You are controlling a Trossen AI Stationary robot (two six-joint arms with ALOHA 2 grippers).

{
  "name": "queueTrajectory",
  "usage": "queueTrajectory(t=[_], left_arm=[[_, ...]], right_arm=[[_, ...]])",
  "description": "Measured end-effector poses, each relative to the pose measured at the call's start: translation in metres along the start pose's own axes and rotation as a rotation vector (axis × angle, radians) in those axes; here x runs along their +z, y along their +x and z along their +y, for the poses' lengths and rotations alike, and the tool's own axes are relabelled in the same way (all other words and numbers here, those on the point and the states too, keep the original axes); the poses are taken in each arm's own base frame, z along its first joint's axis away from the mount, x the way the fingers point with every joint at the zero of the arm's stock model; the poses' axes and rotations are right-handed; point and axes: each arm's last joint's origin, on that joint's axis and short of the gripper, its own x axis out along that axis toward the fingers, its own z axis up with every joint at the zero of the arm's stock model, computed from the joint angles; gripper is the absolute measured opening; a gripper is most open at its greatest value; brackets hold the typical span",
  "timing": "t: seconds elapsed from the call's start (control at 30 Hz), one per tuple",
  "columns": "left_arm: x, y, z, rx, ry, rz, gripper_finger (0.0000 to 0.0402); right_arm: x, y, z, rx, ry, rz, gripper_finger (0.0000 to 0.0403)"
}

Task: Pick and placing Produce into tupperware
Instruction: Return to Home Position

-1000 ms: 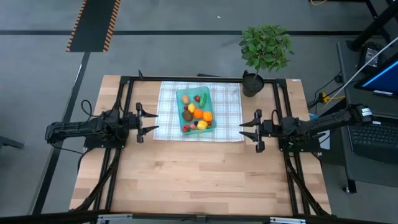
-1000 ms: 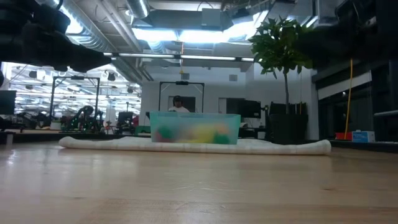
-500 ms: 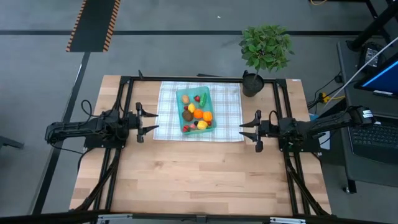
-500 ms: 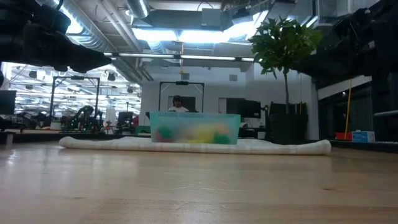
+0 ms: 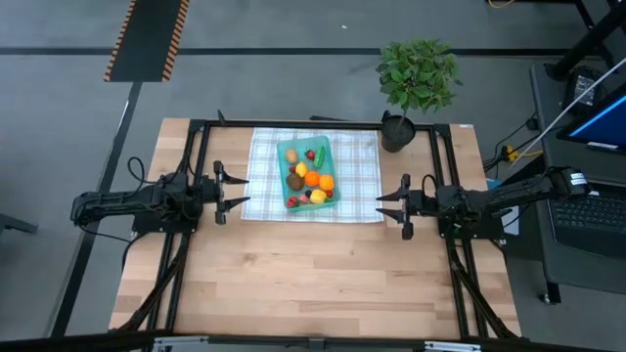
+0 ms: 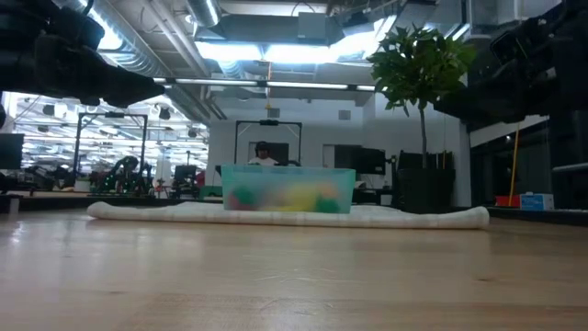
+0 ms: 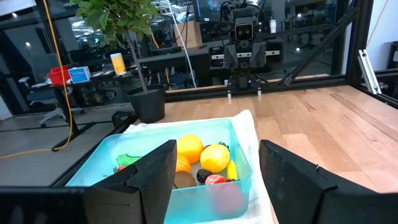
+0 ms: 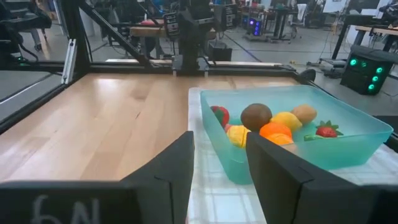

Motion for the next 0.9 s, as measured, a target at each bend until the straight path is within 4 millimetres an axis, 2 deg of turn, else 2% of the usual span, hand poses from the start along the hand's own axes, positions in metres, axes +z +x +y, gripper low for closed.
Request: queueTrajectory(t=[0.23,0.43,0.6,0.9], left_arm=[[0.000,0.000,0.000,0.000,0.000,0.000,0.0220],[0.000,0.000,0.000,0.000,0.000,0.000,0.0220],[0.000,0.000,0.000,0.000,0.000,0.000,0.0220],[0.000,0.000,0.000,0.000,0.000,0.000,0.0220]], right_arm=[[0.012,-0.012,-0.003,-0.005,-0.011,-0.100,0.0149],[0.014,-0.027,-0.005,-0.003,0.007,-0.119,0.0149],[0.018,-0.034,-0.006,0.013,-0.047,-0.179,0.0149],[0.004,-0.040,-0.002,0.160,-0.185,-0.073,0.0149]])
